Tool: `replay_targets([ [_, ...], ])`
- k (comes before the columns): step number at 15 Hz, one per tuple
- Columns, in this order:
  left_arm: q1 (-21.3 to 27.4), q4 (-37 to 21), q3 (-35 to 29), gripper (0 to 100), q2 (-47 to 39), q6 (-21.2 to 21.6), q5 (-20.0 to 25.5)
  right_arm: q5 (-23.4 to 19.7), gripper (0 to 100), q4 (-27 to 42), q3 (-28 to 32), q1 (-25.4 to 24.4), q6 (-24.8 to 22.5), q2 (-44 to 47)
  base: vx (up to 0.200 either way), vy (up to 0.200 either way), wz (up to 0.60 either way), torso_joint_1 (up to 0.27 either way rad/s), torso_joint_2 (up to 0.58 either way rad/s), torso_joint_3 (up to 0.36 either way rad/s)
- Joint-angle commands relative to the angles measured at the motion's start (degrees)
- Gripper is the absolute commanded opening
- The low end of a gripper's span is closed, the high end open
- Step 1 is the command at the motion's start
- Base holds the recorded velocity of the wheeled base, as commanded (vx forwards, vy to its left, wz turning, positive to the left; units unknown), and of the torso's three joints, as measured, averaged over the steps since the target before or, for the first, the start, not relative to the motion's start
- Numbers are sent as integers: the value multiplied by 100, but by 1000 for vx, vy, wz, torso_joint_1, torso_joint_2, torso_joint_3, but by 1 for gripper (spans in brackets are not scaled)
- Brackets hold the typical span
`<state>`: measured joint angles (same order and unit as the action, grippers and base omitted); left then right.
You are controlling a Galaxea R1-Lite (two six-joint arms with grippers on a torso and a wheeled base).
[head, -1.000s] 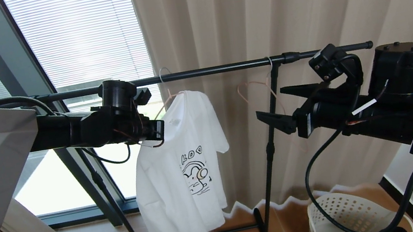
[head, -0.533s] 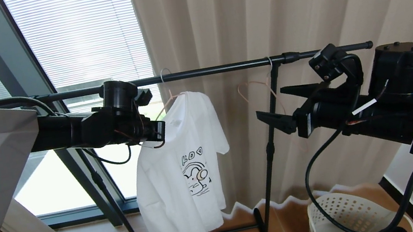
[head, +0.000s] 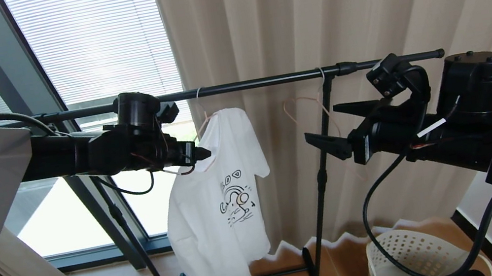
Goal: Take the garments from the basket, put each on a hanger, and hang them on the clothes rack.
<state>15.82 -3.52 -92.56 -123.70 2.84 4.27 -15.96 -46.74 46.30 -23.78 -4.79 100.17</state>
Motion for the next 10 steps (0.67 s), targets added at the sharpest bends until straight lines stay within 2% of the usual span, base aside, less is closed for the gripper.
replay_targets([
  [1,0,10,248,100,399,-3,4,-4,100,-2,-33,23,-4,-6,0,0,0,0,0,0],
  [2,-27,-8,450,100,654,-12,4,-4,100,-2,-95,23,-4,-50,0,0,0,0,0,0],
  [6,-35,18,2295,100,2605,-143,39,5,100,24,-947,102,4,-1105,0,0,0,0,0,0],
  [9,-27,27,3772,100,4178,-143,74,5,100,33,-2081,216,4,-2168,0,0,0,0,0,0],
  [10,-35,45,4071,100,4539,-135,109,5,100,33,-2371,234,4,-2432,0,0,0,0,0,0],
])
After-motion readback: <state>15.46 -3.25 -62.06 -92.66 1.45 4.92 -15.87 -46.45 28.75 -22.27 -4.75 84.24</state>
